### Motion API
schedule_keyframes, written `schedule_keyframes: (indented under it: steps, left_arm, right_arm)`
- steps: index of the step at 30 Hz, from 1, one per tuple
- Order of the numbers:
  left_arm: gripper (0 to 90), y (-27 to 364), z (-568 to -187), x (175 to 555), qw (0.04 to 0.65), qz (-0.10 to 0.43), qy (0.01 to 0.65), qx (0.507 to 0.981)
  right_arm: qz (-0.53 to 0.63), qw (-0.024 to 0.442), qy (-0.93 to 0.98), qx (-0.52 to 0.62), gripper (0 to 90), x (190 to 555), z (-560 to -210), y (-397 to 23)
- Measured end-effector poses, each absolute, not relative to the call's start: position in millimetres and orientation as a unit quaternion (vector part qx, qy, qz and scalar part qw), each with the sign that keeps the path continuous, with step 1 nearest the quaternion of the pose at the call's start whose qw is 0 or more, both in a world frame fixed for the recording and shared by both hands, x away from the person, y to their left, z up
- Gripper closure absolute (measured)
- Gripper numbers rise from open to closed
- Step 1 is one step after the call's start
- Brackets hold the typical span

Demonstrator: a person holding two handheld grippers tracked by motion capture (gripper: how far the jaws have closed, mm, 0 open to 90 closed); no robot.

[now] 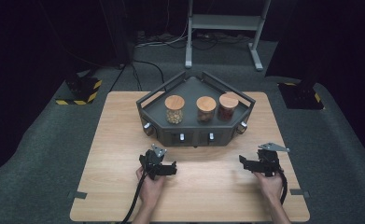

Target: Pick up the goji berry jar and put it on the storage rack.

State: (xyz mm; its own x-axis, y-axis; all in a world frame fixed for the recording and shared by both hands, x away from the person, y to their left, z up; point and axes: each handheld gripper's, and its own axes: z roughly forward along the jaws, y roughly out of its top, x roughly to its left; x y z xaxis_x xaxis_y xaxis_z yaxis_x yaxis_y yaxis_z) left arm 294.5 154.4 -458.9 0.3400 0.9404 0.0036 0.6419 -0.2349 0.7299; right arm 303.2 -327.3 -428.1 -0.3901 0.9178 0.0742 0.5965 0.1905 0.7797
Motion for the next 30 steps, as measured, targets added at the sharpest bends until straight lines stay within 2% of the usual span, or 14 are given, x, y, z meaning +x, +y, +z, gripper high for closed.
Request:
schedule_keyframes:
  steps: [30]
  left_arm:
    - [2.1,154,-459,295,0.324,0.23,0.526,0.752]
  right_arm:
    - [0.377,0.218,0.747,0.502,9.3,308,-440,-308]
